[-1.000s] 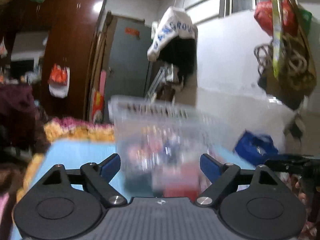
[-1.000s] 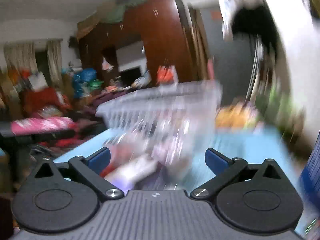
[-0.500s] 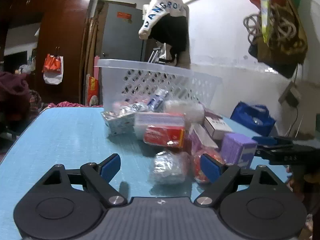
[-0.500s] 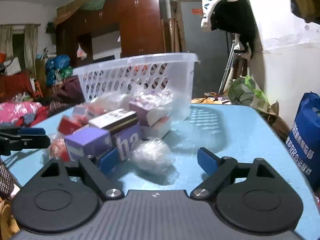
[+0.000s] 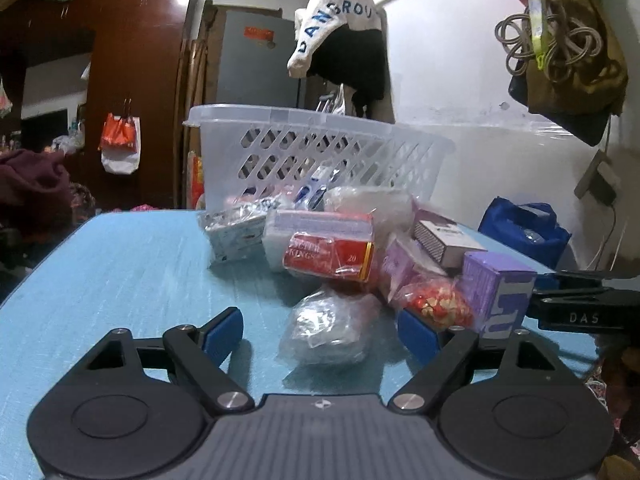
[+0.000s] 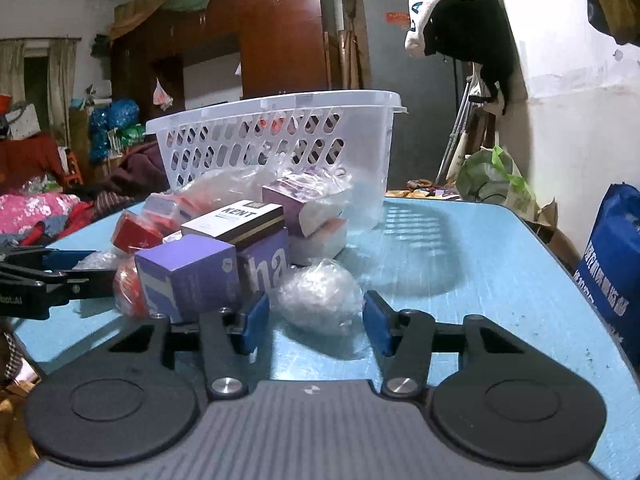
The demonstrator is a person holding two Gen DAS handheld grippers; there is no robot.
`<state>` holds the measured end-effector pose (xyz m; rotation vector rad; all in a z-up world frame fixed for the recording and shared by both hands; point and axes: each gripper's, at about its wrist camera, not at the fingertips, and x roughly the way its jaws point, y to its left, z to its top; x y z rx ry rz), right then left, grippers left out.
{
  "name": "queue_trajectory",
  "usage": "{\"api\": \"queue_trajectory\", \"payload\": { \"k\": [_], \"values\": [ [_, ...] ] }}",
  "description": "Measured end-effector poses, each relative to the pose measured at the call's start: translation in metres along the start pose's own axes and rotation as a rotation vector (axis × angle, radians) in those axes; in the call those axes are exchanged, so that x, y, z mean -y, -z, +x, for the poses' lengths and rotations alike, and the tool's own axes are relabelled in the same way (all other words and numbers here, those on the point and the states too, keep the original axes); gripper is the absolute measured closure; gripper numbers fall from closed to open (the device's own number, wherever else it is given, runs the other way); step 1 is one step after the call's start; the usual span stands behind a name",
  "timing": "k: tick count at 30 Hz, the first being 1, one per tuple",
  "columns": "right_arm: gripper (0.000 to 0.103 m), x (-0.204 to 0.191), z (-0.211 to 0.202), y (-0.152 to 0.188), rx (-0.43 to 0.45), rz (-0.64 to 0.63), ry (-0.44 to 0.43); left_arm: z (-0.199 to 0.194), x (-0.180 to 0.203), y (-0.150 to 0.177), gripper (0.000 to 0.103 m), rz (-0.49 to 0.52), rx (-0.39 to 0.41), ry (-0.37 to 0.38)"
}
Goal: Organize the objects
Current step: 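Grasp a clear bag with white item in right gripper while left grasps another clear bag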
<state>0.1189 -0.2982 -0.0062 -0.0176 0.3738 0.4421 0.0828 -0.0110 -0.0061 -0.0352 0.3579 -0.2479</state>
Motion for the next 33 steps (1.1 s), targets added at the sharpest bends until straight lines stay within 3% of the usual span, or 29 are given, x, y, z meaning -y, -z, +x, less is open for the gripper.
{"api": "queue_trajectory", "payload": {
  "k": [3,5,6,7,14,20,33],
  "values": [
    [0.045,-0.002,0.000,-0.001,-0.002,-0.006,0.007,0.002,0.007,0.000,0.016,0.040,0.010,-0.034],
    [0.047,-0.003,-0.001,0.000,0.007,-0.010,0.014,0.002,0.009,0.001,0.022,0.051,0.020,-0.036],
    [0.049,-0.002,-0.002,0.002,0.012,-0.003,0.009,0.002,0.010,0.002,0.040,0.061,0.024,-0.039],
    [0.050,0.000,-0.004,0.003,0.019,0.006,0.002,0.001,0.010,0.003,0.050,0.072,0.027,-0.033],
    [0.053,0.017,-0.024,0.006,0.053,0.060,0.029,-0.020,-0.001,0.008,0.051,0.049,0.104,-0.040],
    [0.054,0.023,-0.032,0.007,0.072,0.076,0.037,-0.035,-0.020,0.001,0.051,0.014,0.151,-0.141],
    [0.054,0.017,-0.031,0.006,0.097,0.045,0.014,-0.036,-0.031,-0.002,0.051,-0.030,0.156,-0.117]
  ]
}}
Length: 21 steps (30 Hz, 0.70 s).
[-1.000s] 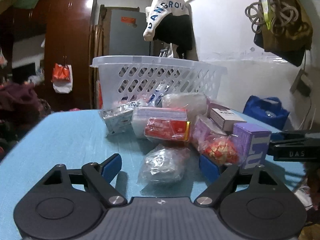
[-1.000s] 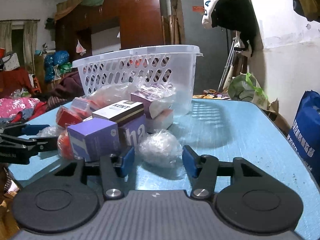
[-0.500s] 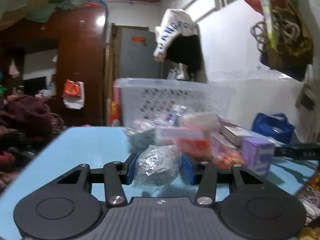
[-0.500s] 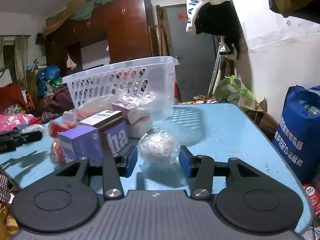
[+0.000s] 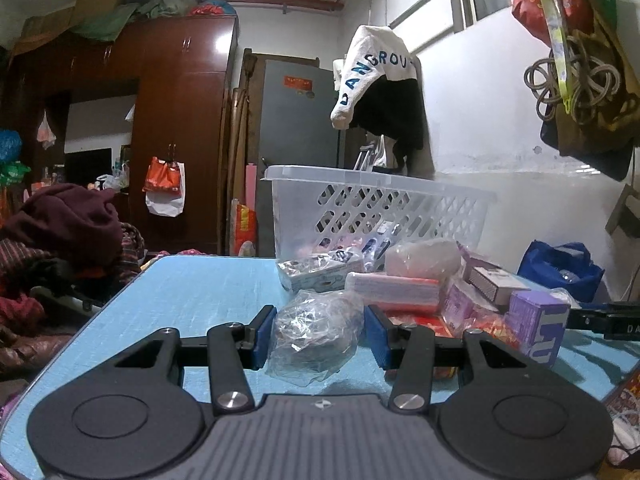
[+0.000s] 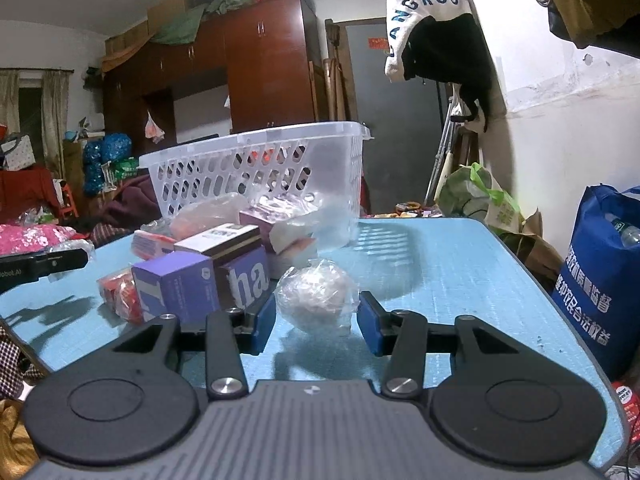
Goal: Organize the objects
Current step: 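Grasp a clear bag with white item in right gripper while left grasps another clear bag, then carry both bags over the white basket and open both grippers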
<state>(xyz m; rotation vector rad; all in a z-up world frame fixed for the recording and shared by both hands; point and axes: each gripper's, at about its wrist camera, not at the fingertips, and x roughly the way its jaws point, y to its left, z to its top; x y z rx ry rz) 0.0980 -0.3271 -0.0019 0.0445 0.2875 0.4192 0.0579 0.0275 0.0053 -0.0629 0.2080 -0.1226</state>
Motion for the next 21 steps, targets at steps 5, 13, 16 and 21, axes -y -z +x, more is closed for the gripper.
{"api": "queue_trajectory", "payload": {
  "k": [5,13,16,21],
  "values": [
    [0.054,-0.007,-0.003,-0.027,0.059,-0.030,-0.029,0.007,0.008,-0.041,0.051,-0.022,0.073,0.041],
    [0.055,-0.044,0.054,-0.142,0.139,-0.186,-0.058,0.105,0.021,-0.160,0.051,-0.048,0.015,0.034],
    [0.054,-0.053,0.095,-0.161,0.095,-0.197,-0.047,0.154,0.014,-0.170,0.050,-0.106,-0.098,0.016],
    [0.005,-0.059,0.117,-0.156,0.055,-0.240,0.028,0.173,0.008,-0.154,0.018,-0.159,-0.161,0.067]
  ]
}}
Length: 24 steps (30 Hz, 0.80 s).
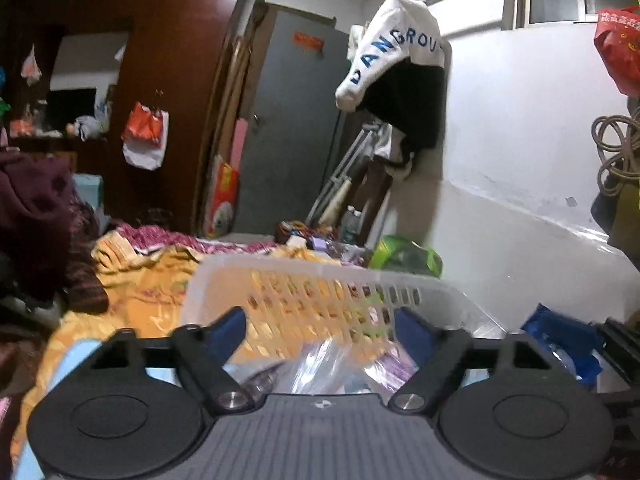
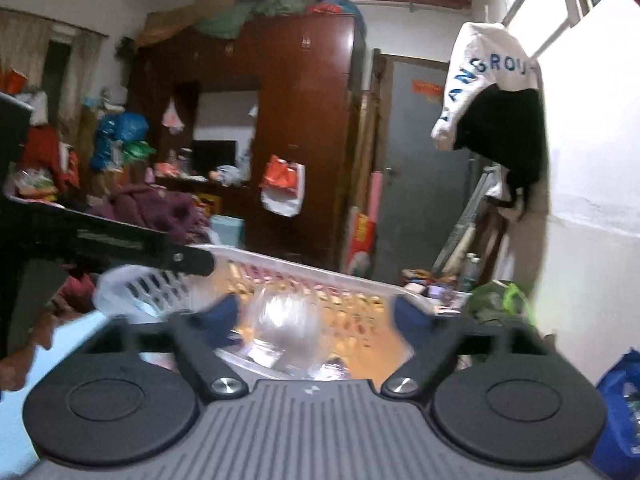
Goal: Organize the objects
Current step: 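Carry both bags over the white basket and open both grippers, then grasp the purple box with the right gripper while the left grasps the red gift box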
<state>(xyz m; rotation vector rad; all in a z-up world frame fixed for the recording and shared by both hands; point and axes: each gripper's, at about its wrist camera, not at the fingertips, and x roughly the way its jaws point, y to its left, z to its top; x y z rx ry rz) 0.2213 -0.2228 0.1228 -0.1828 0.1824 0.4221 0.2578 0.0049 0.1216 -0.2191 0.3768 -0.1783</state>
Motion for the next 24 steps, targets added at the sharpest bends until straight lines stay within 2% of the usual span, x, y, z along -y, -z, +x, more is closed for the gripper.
{"api": "queue_trajectory", "payload": {
  "k": [3,5,7,10,13,18,21,24],
  "values": [
    [0.000,0.009,-0.029,0.015,0.040,0.055,-0.031,-0.019,0.001,0.010,0.018,0.002,0.027,0.016],
    [0.000,0.017,-0.060,0.034,0.075,0.112,-0.081,-0.050,0.004,0.025,0.017,0.035,0.084,0.021],
    [0.000,0.022,-0.092,0.063,0.086,0.189,-0.131,-0.078,0.005,0.049,0.010,0.059,0.108,0.024],
    [0.000,0.016,-0.120,0.103,0.059,0.224,-0.184,-0.104,0.008,0.092,0.009,0.108,0.059,0.084],
    [0.002,0.001,-0.135,0.133,0.056,0.211,-0.183,-0.116,0.004,0.135,0.009,0.092,0.037,0.133],
    [0.032,-0.019,-0.121,0.139,0.026,0.121,-0.174,-0.123,0.011,0.170,0.009,0.165,0.054,0.059],
    [0.046,-0.020,-0.110,0.138,-0.020,0.122,-0.231,-0.120,0.014,0.176,0.009,0.209,0.039,0.045],
    [0.049,-0.016,-0.110,0.144,-0.023,0.120,-0.231,-0.117,0.010,0.181,0.009,0.206,0.017,0.055]
  ]
}}
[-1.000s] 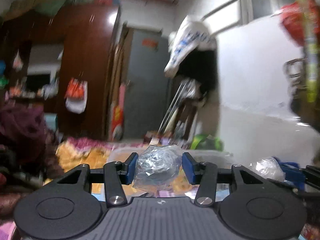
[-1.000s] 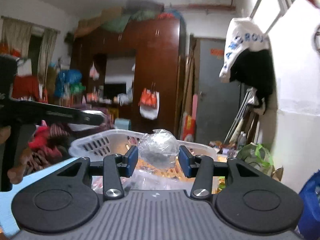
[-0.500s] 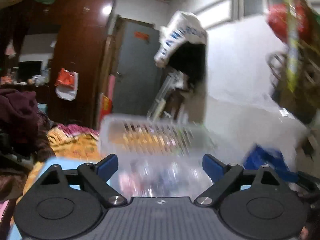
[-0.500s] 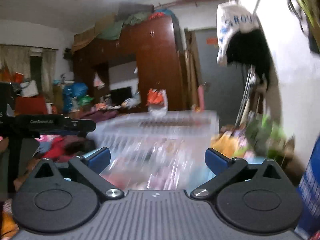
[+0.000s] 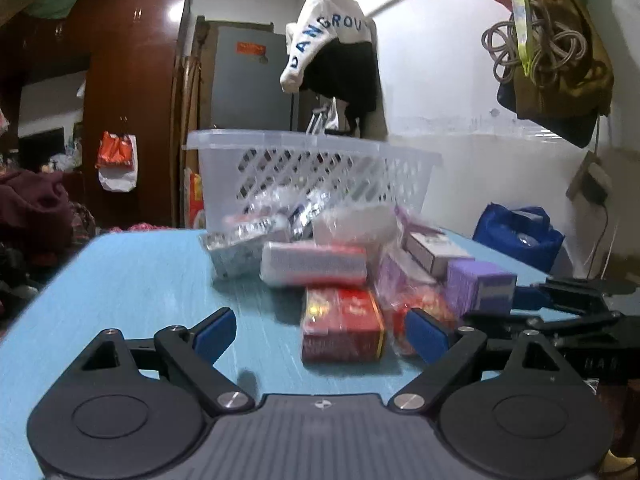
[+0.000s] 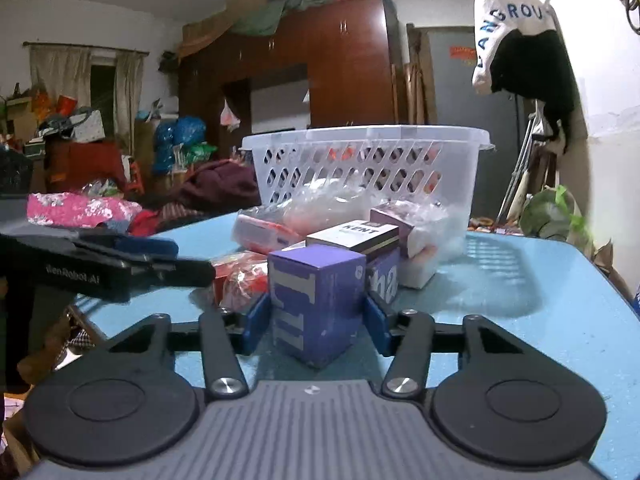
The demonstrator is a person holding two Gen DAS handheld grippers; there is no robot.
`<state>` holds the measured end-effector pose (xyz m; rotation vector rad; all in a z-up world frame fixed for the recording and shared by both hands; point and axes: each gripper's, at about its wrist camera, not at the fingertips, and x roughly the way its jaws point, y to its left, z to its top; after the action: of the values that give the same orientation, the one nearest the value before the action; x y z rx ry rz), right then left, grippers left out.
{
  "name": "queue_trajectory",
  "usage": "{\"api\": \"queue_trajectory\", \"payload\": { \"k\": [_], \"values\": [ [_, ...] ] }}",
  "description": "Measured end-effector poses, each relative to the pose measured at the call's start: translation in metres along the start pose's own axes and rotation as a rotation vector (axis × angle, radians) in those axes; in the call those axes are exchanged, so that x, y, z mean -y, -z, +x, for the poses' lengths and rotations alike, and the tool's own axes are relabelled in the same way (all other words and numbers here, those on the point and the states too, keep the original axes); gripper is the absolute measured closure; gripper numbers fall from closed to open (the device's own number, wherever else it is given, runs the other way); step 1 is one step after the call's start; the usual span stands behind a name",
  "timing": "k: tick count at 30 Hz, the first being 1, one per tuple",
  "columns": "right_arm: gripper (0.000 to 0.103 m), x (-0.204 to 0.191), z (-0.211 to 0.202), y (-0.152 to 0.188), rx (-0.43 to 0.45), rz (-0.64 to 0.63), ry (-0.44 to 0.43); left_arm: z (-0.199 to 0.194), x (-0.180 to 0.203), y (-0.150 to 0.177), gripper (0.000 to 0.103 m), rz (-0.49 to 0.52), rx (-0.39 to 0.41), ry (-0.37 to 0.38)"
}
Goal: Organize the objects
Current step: 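Grasp the purple box with the right gripper while the left grasps the red gift box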
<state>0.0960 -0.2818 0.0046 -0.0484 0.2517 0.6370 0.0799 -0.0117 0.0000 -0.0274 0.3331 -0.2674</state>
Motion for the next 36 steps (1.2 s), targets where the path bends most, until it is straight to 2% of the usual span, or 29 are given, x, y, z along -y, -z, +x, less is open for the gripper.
{"api": "queue_trajectory", "payload": {
  "k": [4,9,20,21,23,24,25,36],
  "values": [
    [0.050,0.001,-0.015,0.006,0.018,0.003,0.026,0.006,0.002,0.008,0.009,-0.005,-0.022,-0.018],
    [0.050,0.015,-0.027,0.010,0.029,0.047,0.055,0.011,0.012,0.011,0.009,0.031,-0.022,-0.089],
    [0.050,0.028,-0.029,0.013,0.029,0.066,0.099,0.021,0.032,0.008,0.010,0.066,-0.043,-0.107],
    [0.050,0.028,-0.029,0.013,0.027,0.066,0.100,0.022,0.032,0.008,0.014,0.061,-0.044,-0.105],
    [0.050,0.028,-0.030,0.015,0.026,0.067,0.100,0.022,0.033,0.009,0.029,0.057,-0.035,-0.109],
    [0.050,0.028,-0.030,0.015,0.026,0.068,0.101,0.021,0.033,0.009,0.046,0.057,-0.028,-0.115],
    [0.050,0.028,-0.030,0.015,0.026,0.069,0.104,0.020,0.032,0.008,0.050,0.053,-0.026,-0.114],
    [0.050,0.032,-0.034,0.015,0.031,0.076,0.123,-0.003,0.008,0.014,0.050,-0.012,0.027,-0.119]
  ]
}}
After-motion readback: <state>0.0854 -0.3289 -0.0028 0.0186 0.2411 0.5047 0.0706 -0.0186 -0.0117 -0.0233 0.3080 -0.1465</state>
